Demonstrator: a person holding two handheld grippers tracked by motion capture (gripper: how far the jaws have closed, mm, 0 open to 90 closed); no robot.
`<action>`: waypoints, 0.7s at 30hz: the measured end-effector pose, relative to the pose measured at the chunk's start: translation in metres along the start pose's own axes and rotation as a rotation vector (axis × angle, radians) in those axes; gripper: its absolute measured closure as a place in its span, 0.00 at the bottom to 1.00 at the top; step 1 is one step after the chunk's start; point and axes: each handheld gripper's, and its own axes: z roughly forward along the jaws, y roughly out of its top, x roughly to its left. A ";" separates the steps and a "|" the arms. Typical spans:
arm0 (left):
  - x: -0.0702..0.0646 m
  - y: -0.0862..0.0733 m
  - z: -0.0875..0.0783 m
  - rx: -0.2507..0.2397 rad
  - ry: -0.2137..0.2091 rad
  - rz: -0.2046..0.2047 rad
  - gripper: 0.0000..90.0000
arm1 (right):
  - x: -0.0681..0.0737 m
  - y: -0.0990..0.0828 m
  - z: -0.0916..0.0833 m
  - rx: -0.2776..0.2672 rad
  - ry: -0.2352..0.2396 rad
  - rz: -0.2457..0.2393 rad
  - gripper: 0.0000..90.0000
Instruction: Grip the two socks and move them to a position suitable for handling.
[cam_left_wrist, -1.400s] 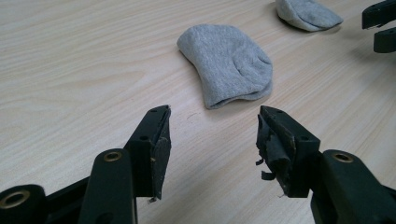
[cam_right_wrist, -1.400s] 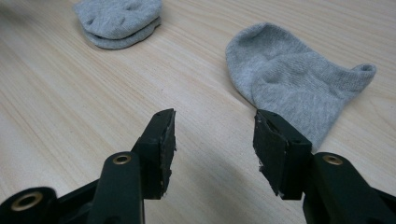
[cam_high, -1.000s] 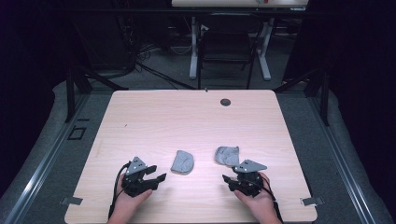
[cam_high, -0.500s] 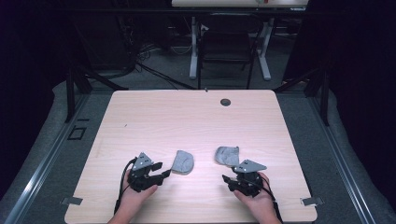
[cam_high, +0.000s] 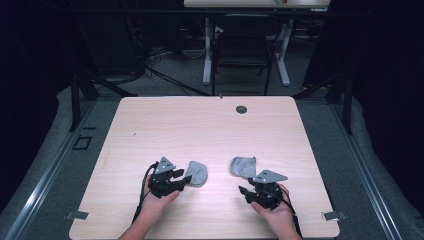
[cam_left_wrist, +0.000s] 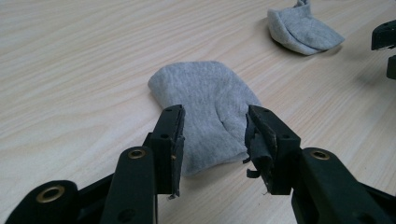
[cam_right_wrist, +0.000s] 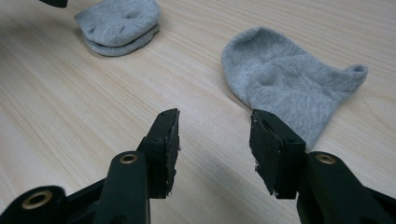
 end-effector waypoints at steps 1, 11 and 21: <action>-0.001 0.001 0.002 0.001 -0.001 0.000 0.63 | 0.001 0.000 0.000 -0.003 0.001 0.003 0.58; -0.003 0.000 0.022 0.061 0.048 0.036 0.80 | 0.000 0.001 -0.001 0.012 0.005 -0.004 0.61; -0.011 -0.005 0.022 0.118 0.034 0.074 0.92 | 0.001 0.001 0.000 0.011 0.003 -0.010 0.61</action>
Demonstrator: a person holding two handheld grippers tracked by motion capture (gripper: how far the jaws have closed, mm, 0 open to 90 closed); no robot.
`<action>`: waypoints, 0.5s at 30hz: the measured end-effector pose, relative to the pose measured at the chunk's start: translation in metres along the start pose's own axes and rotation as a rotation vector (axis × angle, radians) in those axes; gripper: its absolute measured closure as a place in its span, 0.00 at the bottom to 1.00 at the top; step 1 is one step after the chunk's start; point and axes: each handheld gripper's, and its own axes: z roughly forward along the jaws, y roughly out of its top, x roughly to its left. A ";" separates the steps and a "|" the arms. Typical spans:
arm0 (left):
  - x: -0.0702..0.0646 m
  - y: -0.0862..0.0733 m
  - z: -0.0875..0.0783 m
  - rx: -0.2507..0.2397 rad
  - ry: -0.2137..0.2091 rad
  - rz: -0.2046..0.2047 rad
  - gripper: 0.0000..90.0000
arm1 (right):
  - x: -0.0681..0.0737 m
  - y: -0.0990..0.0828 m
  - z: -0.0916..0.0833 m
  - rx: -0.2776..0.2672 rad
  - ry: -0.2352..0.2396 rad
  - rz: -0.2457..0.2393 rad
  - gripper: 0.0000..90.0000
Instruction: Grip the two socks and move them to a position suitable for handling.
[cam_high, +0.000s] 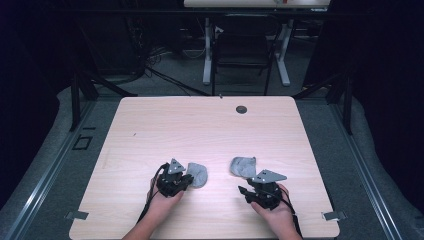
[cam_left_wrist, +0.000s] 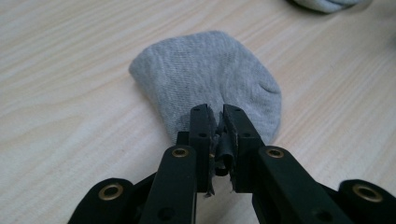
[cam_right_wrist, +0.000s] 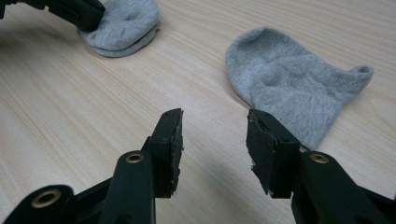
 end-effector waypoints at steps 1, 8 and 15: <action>-0.002 -0.001 -0.001 0.004 -0.006 0.001 0.92 | 0.000 0.000 0.000 0.003 0.000 0.002 0.61; -0.013 -0.006 -0.004 0.008 -0.023 0.018 0.94 | 0.001 0.000 0.001 -0.007 -0.001 0.005 0.60; -0.024 -0.012 -0.009 0.011 -0.059 0.034 0.95 | 0.001 0.000 -0.001 -0.003 0.000 0.007 0.60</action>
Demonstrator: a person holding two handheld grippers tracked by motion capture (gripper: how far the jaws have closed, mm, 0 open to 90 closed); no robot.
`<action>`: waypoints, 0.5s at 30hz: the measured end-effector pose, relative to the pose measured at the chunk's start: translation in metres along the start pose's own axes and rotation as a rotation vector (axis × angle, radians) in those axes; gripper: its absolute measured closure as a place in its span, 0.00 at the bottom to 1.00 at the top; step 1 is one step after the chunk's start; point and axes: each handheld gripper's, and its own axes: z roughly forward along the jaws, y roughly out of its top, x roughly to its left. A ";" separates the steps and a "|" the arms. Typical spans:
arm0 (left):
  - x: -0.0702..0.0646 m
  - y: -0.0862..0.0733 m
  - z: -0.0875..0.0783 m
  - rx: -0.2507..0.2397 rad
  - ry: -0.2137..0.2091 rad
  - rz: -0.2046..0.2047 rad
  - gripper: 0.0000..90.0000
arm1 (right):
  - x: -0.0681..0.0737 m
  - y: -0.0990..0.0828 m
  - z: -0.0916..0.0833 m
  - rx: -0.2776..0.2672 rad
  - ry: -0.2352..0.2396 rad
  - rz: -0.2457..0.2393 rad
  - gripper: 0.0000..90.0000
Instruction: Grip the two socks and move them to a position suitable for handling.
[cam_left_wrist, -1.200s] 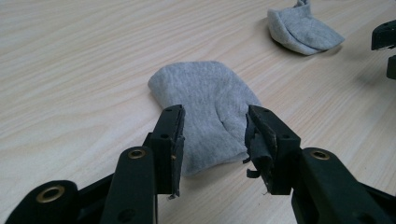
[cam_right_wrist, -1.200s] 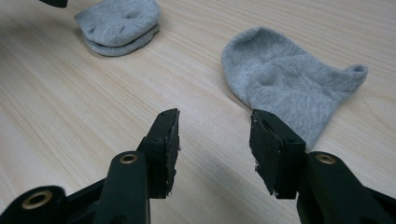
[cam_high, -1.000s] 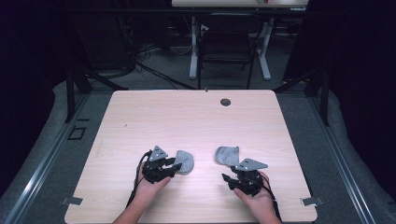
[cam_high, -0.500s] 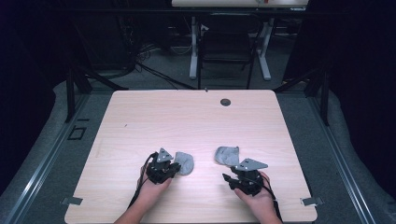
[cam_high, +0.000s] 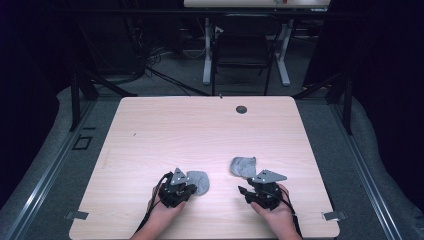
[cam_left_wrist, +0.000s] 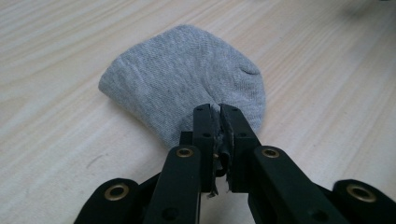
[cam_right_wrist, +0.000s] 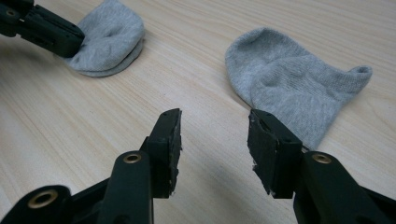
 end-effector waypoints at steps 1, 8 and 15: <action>0.000 0.000 0.000 0.000 0.000 0.000 0.95 | 0.000 0.000 0.000 -0.003 0.001 -0.001 0.60; -0.013 -0.008 -0.005 -0.003 -0.041 -0.015 0.96 | -0.001 0.000 -0.001 -0.006 -0.002 -0.002 0.60; -0.027 -0.017 -0.011 -0.005 -0.069 -0.033 0.96 | -0.001 0.000 -0.002 -0.009 0.001 0.006 0.59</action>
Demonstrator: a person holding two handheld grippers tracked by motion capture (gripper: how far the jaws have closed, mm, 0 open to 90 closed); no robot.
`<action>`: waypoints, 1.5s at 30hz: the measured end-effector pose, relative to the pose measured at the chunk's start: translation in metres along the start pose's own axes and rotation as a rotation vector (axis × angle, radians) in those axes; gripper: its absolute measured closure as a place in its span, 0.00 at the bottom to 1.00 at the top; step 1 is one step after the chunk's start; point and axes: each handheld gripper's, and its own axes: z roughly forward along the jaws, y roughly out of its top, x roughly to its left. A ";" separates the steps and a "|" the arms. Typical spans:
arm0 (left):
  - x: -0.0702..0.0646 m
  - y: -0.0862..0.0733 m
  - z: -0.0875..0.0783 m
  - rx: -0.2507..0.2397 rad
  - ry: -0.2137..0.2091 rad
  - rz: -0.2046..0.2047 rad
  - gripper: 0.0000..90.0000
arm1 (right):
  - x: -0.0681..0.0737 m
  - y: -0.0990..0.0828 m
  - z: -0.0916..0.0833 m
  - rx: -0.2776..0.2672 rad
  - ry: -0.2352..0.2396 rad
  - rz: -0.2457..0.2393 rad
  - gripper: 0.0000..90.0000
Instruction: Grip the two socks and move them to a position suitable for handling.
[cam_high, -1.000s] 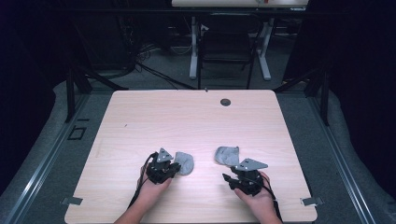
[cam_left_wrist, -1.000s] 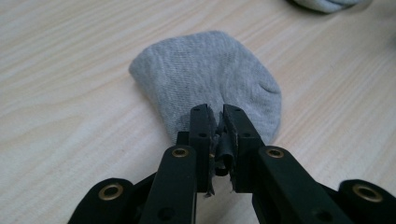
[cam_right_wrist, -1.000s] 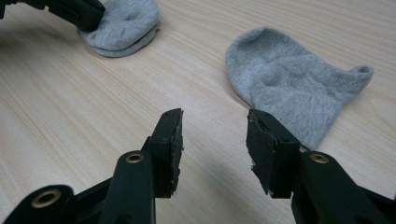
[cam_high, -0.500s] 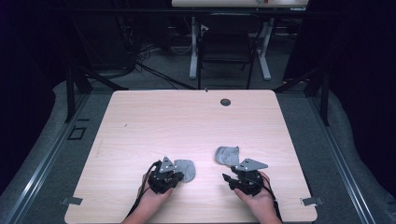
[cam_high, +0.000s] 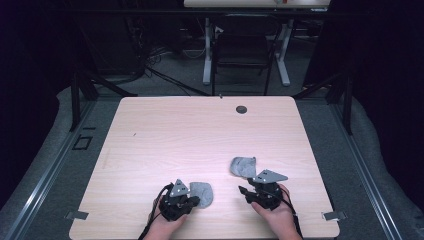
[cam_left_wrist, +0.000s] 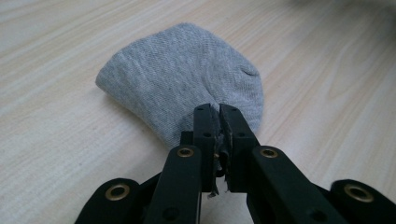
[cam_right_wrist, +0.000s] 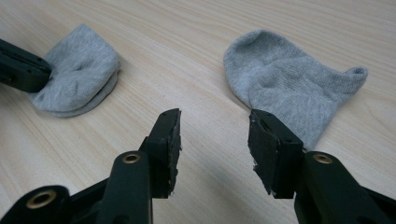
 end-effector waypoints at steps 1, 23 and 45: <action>-0.001 -0.001 0.000 -0.007 0.000 0.003 0.96 | 0.000 0.000 0.000 -0.001 0.000 0.000 0.59; -0.002 0.030 -0.003 -0.060 -0.006 -0.003 0.85 | 0.000 0.000 0.000 -0.001 0.000 -0.004 0.59; -0.013 0.026 0.026 0.003 -0.014 0.022 0.82 | -0.001 0.000 -0.001 -0.010 -0.004 -0.001 0.59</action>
